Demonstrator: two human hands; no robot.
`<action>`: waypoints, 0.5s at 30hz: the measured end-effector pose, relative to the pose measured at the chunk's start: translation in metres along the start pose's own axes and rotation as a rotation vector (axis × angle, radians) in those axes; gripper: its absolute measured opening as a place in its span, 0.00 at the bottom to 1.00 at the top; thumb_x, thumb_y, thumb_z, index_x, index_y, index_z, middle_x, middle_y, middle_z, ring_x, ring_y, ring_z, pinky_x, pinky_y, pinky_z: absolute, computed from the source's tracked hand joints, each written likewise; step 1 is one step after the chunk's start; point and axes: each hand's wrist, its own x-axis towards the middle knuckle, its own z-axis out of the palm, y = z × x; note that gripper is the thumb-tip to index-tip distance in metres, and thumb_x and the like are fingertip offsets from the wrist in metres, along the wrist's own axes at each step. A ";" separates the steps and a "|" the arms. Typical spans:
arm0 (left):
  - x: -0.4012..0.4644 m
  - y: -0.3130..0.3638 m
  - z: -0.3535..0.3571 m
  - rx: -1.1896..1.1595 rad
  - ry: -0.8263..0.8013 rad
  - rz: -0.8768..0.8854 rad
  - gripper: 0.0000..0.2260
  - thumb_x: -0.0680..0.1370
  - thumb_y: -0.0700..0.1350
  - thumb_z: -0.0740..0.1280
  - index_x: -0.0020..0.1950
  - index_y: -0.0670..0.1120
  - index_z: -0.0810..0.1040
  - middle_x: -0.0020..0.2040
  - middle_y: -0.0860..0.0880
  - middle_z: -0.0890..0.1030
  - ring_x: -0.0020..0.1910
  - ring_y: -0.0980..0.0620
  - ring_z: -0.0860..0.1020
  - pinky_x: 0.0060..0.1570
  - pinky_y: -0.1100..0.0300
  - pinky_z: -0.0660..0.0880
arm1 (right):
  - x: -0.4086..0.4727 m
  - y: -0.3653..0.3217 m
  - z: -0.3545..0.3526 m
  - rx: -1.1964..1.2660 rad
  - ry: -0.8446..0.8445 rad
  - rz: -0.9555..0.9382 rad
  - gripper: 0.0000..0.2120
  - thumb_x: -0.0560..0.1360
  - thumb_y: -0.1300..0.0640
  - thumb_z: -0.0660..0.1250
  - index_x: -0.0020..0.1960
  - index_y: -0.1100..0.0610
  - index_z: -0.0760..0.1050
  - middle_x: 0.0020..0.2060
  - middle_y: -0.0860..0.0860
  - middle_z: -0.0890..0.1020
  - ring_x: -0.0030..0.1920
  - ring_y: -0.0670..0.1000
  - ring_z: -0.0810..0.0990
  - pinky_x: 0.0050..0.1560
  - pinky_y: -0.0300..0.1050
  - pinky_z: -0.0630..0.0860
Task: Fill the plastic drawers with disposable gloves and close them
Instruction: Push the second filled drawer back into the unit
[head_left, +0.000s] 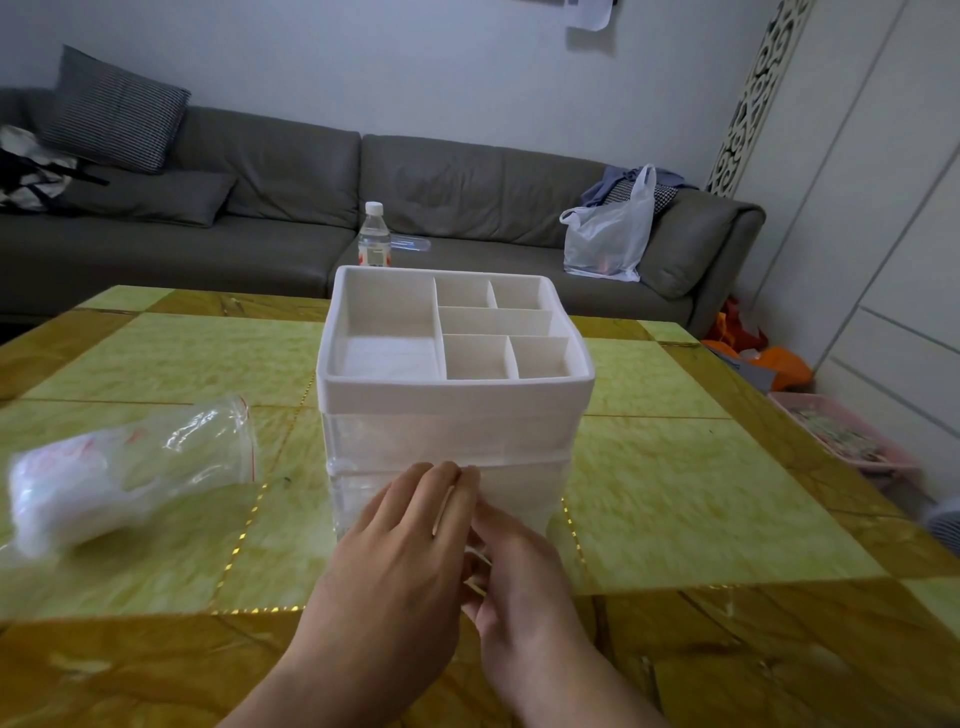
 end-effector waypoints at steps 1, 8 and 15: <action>0.001 0.001 -0.003 0.010 0.004 0.008 0.31 0.65 0.43 0.67 0.69 0.37 0.77 0.63 0.42 0.78 0.63 0.40 0.77 0.62 0.47 0.79 | -0.001 0.000 0.000 -0.004 -0.001 -0.002 0.09 0.79 0.49 0.74 0.51 0.52 0.90 0.52 0.56 0.89 0.48 0.55 0.81 0.49 0.52 0.76; 0.010 0.001 -0.011 0.030 -0.051 0.059 0.22 0.65 0.44 0.69 0.58 0.43 0.78 0.53 0.47 0.80 0.52 0.43 0.79 0.54 0.48 0.79 | -0.002 -0.001 0.000 -0.025 -0.013 -0.014 0.08 0.78 0.51 0.75 0.49 0.54 0.89 0.52 0.58 0.88 0.46 0.54 0.81 0.49 0.52 0.76; -0.007 -0.016 -0.027 -0.274 0.156 0.020 0.16 0.75 0.41 0.62 0.61 0.49 0.79 0.58 0.55 0.82 0.59 0.55 0.80 0.51 0.62 0.78 | 0.005 0.005 -0.002 -0.007 0.017 -0.048 0.14 0.80 0.49 0.73 0.46 0.59 0.88 0.38 0.56 0.84 0.29 0.51 0.70 0.35 0.48 0.68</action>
